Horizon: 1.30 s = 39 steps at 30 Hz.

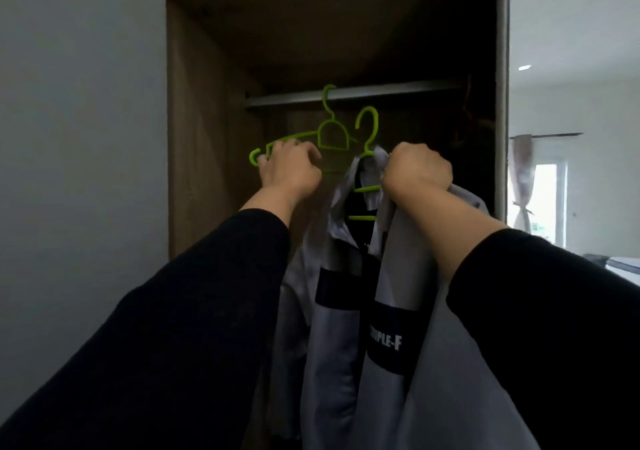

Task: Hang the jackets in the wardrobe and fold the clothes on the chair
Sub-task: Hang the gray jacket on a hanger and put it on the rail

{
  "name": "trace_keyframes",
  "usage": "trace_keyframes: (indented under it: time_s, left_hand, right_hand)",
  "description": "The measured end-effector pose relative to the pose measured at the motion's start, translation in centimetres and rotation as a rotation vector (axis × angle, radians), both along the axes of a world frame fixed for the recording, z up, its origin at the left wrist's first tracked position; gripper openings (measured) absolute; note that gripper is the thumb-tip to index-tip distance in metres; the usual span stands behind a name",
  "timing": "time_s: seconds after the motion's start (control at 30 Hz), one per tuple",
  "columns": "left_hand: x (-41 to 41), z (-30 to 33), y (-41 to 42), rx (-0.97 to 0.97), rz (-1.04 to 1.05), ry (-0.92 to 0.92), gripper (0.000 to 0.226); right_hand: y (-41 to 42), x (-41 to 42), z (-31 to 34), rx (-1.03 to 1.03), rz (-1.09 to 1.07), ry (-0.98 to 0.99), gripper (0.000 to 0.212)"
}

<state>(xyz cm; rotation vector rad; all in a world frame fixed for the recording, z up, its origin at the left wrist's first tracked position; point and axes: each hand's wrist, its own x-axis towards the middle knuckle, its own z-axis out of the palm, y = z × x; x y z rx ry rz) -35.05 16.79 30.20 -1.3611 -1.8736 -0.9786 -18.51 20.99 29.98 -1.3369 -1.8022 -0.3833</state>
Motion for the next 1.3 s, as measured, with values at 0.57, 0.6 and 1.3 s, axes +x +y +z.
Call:
trace_keyframes:
  time_s: [0.57, 0.6, 1.3]
  left_hand:
    - [-4.0, 5.9, 9.8, -0.315, -0.129, -0.316, 0.033]
    - [-3.9, 5.7, 10.3, -0.290, -0.133, -0.325, 0.033]
    - [0.7, 8.3, 15.5, -0.045, -0.697, -0.841, 0.045]
  right_hand:
    - [7.0, -3.0, 9.1, 0.054, -0.170, 0.124, 0.023]
    - [7.3, -3.2, 9.3, 0.046, -0.174, 0.143, 0.024]
    - [10.5, -4.7, 6.9, -0.124, 0.106, 0.302, 0.029]
